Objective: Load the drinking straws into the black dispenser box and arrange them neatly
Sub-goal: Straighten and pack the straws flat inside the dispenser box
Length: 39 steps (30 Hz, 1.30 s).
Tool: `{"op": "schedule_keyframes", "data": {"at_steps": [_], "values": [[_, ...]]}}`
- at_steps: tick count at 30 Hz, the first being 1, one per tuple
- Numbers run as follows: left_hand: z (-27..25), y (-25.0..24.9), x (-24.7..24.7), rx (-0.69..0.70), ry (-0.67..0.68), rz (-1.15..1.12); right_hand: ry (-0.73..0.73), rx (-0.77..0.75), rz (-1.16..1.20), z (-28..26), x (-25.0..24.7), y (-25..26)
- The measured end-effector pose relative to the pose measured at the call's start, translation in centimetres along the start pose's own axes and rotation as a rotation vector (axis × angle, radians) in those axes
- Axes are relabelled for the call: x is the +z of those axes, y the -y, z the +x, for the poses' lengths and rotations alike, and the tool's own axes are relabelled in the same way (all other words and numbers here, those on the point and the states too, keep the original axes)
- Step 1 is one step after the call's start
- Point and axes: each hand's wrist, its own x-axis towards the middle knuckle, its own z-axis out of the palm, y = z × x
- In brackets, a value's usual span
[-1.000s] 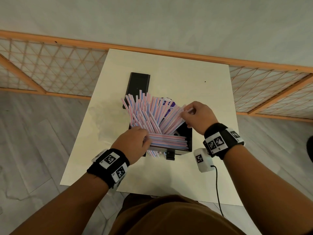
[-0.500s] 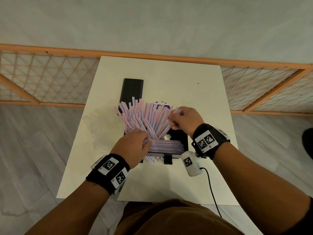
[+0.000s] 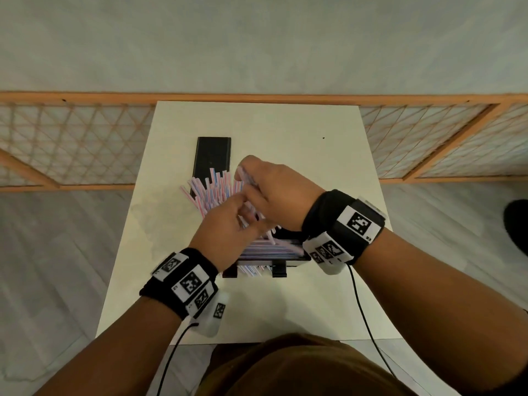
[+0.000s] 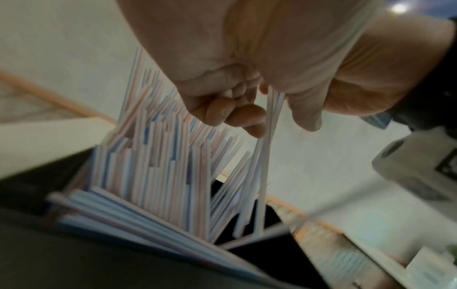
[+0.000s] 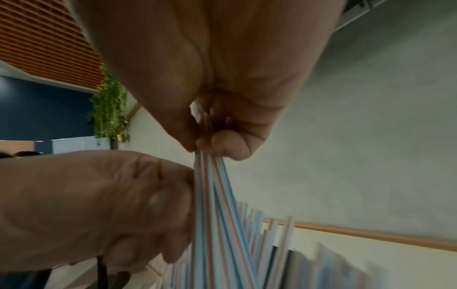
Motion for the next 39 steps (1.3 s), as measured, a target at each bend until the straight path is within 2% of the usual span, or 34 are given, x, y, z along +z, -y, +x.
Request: {"op": "schedule_keyframes", "data": {"at_steps": [5,11,13,15,17,19,20,23,26,28,30,32,39], "values": [[0.3,-0.5,-0.4,0.029,-0.103,-0.305,-0.025,-0.065,0.022,0.6,0.1,0.5],[0.4,-0.8,-1.4,-0.005,-0.181,-0.373,-0.064,-0.020,0.253,0.6,-0.6,0.0],[0.3,-0.4,-1.5,-0.025,-0.198,-0.381,-0.054,0.006,0.258,0.3,-0.7,-0.8],[0.2,0.1,-1.5,-0.060,-0.195,-0.475,0.034,0.012,0.124,-0.1,-0.5,-1.6],[0.0,0.6,-1.3,-0.159,-0.175,-0.676,0.185,0.019,-0.043,-0.5,0.4,-2.2],[-0.1,1.0,-0.9,-0.262,-0.131,-0.867,0.271,0.053,-0.109,-0.9,1.9,-2.3],[-0.3,1.3,-0.7,-0.288,-0.114,-0.891,0.294,0.065,-0.106,-1.0,2.7,-2.3],[-0.7,2.9,-0.8,-0.286,-0.131,-0.691,0.351,0.107,-0.114,-1.2,5.3,-2.5],[-0.9,4.6,-1.6,-0.275,-0.262,-0.468,0.429,0.139,-0.266,-1.4,7.3,-3.2],[-0.9,5.6,-2.1,-0.338,-0.335,-0.339,0.468,0.146,-0.366,-1.4,8.0,-3.5],[-1.1,6.6,-2.2,-0.400,-0.315,-0.190,0.479,0.161,-0.392,-1.4,8.6,-3.8],[-1.3,7.2,-2.0,-0.387,-0.275,-0.039,0.489,0.160,-0.437,-1.1,8.9,-3.8],[-2.6,7.9,-1.2,-0.341,-0.281,0.057,0.420,0.152,-0.352,-1.2,8.3,-4.0]]}}
